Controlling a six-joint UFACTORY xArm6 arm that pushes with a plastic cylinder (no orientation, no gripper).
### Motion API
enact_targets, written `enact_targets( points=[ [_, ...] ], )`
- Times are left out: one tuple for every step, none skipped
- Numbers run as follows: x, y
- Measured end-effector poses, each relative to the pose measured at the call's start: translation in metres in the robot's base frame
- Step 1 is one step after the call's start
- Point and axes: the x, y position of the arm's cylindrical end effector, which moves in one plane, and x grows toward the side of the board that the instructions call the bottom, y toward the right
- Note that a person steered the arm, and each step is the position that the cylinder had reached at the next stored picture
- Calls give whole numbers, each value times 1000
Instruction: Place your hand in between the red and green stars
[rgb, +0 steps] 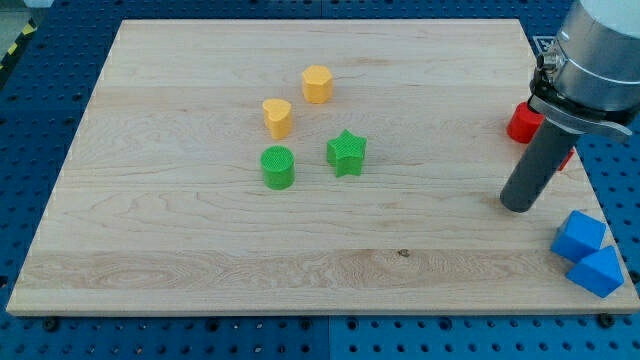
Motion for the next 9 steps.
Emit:
enact_targets(
  points=[
    [0,0],
    [-7,-6],
    [-18,-10],
    [-21,-10],
    [-21,-23],
    [-21,-27],
    [-21,-27],
    [-23,-29],
    [-25,-40]
  ],
)
